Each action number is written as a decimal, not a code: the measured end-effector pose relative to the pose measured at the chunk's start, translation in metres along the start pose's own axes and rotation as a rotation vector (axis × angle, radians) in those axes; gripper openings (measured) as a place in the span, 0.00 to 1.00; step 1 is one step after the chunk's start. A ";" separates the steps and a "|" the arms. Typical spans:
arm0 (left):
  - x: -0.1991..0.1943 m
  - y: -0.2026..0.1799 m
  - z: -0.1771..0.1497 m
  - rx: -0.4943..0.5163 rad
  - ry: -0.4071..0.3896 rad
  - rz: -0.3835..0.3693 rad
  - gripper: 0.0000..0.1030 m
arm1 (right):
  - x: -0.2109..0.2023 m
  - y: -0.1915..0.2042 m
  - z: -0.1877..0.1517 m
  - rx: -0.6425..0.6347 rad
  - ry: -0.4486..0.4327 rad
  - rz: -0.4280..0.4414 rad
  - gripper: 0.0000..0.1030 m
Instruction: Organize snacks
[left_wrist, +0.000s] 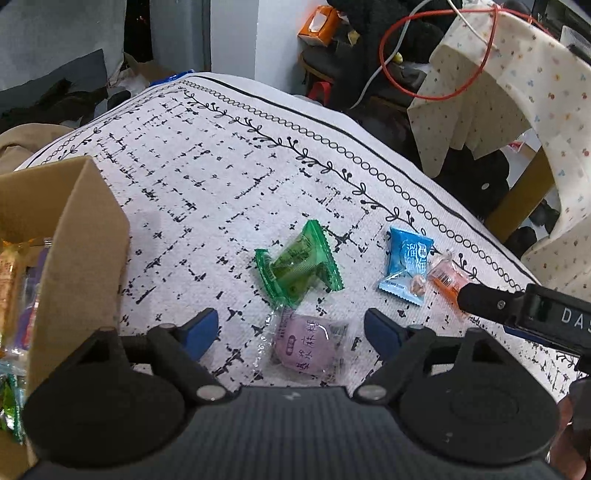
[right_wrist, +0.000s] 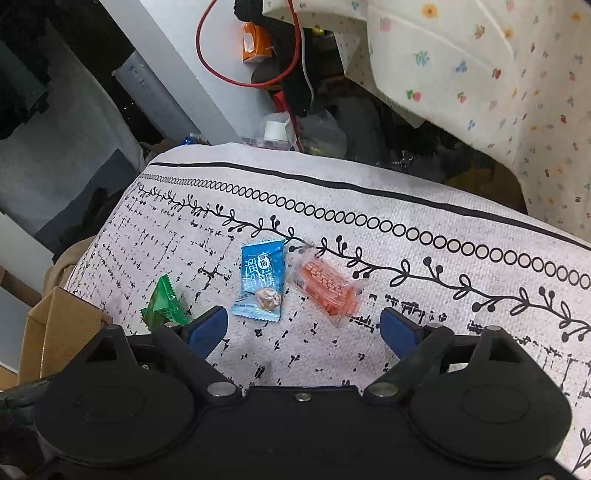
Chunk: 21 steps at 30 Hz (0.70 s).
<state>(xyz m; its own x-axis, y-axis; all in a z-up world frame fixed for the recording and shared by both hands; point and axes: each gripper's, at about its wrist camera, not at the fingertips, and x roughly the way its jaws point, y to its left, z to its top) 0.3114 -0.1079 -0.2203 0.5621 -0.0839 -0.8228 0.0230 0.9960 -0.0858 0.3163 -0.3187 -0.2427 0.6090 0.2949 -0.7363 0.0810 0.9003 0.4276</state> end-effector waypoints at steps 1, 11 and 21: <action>0.002 -0.001 0.000 0.000 0.006 0.001 0.76 | 0.002 0.000 0.000 -0.002 0.002 -0.002 0.86; 0.012 0.001 -0.002 -0.025 0.026 -0.005 0.46 | 0.018 0.003 0.004 -0.049 0.012 -0.023 0.83; 0.004 0.006 0.004 -0.057 0.028 -0.013 0.32 | 0.031 0.014 0.009 -0.146 -0.019 -0.078 0.74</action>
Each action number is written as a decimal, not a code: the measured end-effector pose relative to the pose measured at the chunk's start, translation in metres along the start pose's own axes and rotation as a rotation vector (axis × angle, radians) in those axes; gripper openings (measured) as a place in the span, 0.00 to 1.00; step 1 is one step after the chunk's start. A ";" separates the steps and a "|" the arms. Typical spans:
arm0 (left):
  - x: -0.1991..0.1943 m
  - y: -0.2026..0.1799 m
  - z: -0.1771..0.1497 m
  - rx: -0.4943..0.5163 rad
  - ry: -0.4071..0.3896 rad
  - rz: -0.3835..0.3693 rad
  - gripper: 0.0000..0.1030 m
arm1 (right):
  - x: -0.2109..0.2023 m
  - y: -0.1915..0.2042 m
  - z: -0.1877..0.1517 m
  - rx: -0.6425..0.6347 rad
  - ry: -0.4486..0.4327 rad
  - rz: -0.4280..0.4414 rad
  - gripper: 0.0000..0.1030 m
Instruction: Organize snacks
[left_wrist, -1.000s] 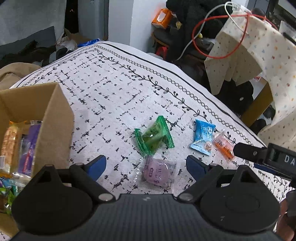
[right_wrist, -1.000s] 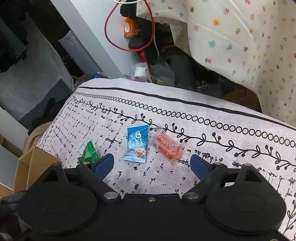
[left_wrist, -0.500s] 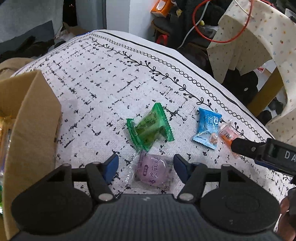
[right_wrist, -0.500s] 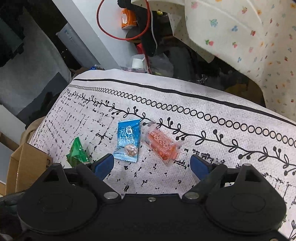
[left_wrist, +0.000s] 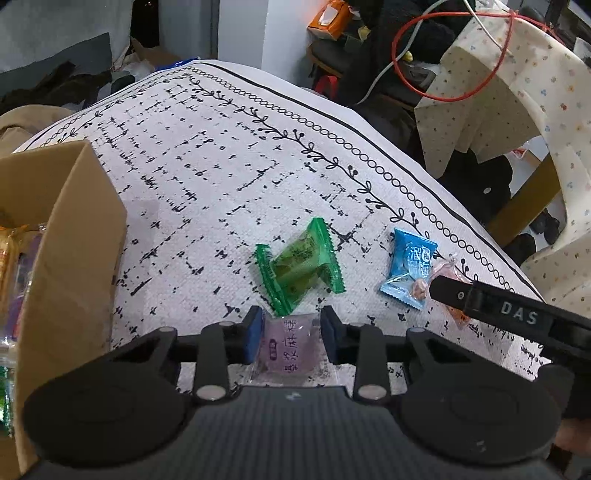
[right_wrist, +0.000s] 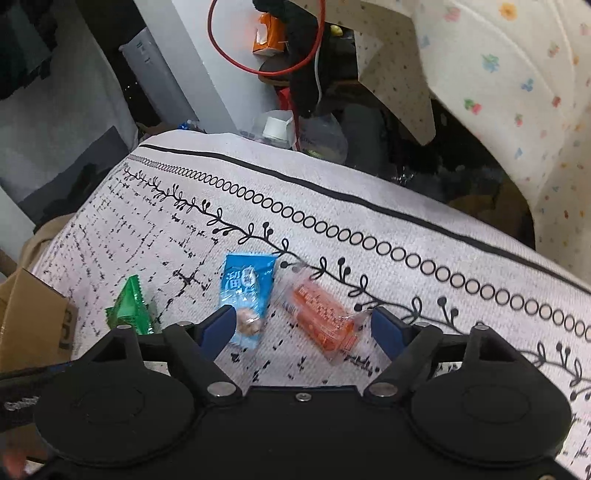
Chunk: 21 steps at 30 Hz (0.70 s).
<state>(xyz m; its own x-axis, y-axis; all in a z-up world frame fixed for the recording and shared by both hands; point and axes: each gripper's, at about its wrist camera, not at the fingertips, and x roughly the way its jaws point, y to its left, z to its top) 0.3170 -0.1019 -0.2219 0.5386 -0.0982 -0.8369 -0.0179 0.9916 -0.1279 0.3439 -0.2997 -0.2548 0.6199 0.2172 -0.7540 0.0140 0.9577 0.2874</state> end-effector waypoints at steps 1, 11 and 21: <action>-0.001 0.002 0.001 -0.009 0.001 0.001 0.32 | 0.001 0.002 0.000 -0.013 -0.002 -0.006 0.72; -0.021 0.012 0.011 -0.057 -0.035 -0.005 0.30 | -0.006 0.005 -0.007 -0.041 0.051 -0.019 0.28; -0.054 0.024 0.017 -0.084 -0.065 -0.016 0.14 | -0.048 0.012 0.002 0.002 -0.003 0.035 0.24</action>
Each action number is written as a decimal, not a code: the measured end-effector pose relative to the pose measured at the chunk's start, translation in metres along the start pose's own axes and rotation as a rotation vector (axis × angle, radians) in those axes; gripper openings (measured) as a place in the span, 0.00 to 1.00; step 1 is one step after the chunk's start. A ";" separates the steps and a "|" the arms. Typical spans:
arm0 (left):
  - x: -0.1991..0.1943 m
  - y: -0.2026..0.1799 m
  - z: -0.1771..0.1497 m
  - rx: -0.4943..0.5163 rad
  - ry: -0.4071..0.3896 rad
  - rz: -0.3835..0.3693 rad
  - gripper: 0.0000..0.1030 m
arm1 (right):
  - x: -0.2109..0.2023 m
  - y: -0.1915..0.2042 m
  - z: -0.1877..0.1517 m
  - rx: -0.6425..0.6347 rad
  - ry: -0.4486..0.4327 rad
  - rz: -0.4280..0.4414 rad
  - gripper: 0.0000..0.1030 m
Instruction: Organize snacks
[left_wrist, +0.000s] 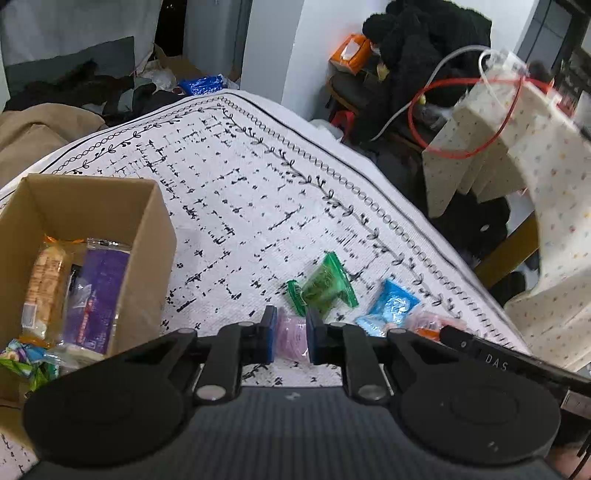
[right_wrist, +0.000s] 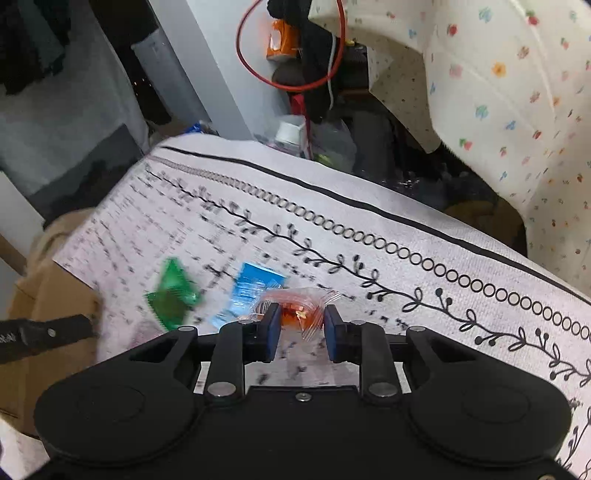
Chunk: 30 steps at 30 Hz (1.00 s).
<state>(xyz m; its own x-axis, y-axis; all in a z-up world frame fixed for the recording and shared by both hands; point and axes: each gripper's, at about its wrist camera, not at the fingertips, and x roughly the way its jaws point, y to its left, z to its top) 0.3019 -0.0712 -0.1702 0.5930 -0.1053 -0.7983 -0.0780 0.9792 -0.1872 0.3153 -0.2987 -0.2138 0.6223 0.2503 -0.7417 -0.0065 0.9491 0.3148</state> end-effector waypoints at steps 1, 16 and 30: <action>-0.004 0.000 0.001 0.004 -0.005 -0.004 0.12 | -0.003 0.003 0.002 -0.006 -0.007 -0.001 0.24; 0.007 0.015 -0.009 -0.064 0.074 -0.059 0.33 | -0.033 0.022 -0.005 0.014 -0.046 0.023 0.23; 0.030 0.016 -0.015 -0.094 0.054 -0.037 0.60 | -0.015 0.015 -0.019 0.049 -0.004 0.051 0.23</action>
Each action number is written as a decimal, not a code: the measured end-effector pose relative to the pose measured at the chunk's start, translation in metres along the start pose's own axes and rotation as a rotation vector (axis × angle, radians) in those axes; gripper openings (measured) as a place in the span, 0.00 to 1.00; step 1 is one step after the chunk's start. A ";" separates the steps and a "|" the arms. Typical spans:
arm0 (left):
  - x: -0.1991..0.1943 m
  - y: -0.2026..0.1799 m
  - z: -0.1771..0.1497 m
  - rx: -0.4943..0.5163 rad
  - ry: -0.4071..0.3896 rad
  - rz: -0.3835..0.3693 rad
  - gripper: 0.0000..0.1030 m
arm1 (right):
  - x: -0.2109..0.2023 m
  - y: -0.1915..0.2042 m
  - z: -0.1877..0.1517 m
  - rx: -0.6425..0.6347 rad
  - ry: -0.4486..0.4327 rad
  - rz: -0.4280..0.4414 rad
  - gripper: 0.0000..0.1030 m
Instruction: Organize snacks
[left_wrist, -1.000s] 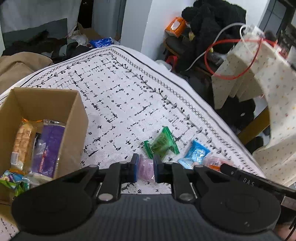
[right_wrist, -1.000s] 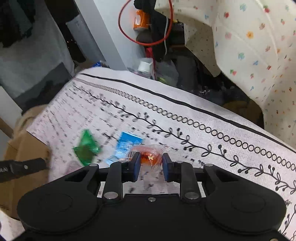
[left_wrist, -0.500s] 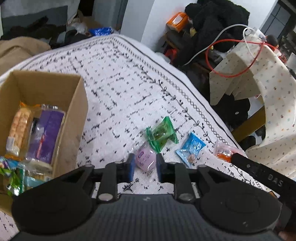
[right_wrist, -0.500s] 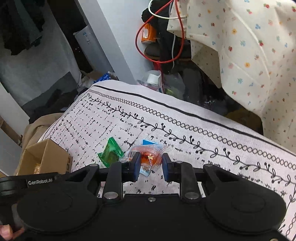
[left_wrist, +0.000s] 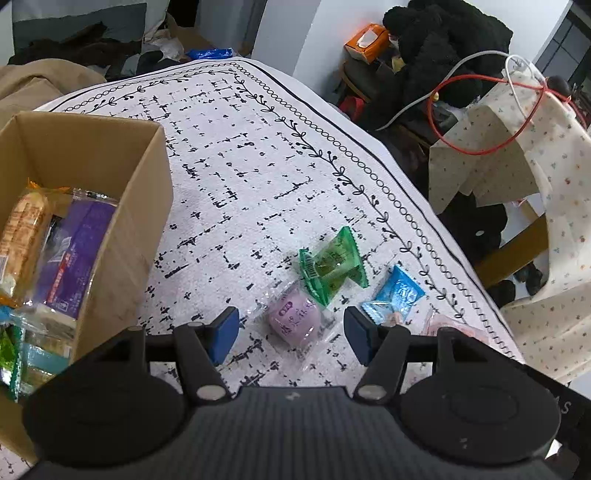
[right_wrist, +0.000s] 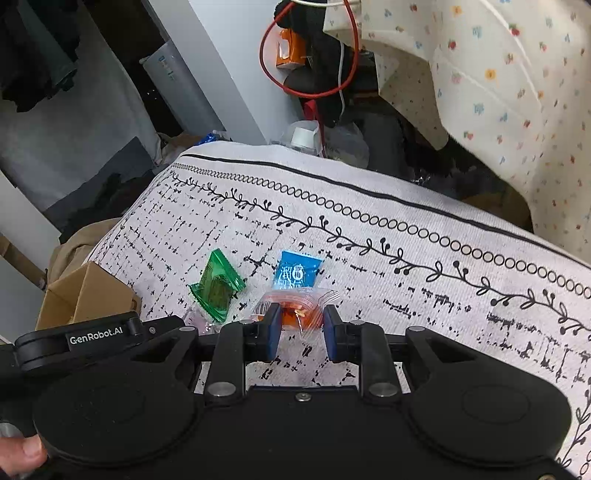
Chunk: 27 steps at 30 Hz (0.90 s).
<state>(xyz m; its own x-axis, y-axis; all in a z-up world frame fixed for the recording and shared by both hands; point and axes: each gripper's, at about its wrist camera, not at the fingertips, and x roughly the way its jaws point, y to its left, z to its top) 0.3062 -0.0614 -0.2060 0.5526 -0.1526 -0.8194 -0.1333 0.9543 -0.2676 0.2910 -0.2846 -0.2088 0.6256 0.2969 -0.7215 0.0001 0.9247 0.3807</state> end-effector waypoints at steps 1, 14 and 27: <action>0.002 -0.001 -0.001 0.003 0.000 0.008 0.60 | 0.002 -0.001 -0.001 0.002 0.004 0.003 0.23; 0.027 -0.020 -0.011 0.102 0.010 0.080 0.55 | 0.010 -0.017 -0.004 0.045 0.033 0.031 0.23; 0.016 -0.019 -0.008 0.090 0.001 0.121 0.21 | 0.010 -0.013 -0.004 0.026 0.030 0.055 0.22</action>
<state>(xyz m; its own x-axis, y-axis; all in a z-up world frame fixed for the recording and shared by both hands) 0.3111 -0.0843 -0.2182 0.5362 -0.0350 -0.8434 -0.1249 0.9849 -0.1202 0.2943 -0.2925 -0.2226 0.6012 0.3550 -0.7160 -0.0133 0.9002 0.4352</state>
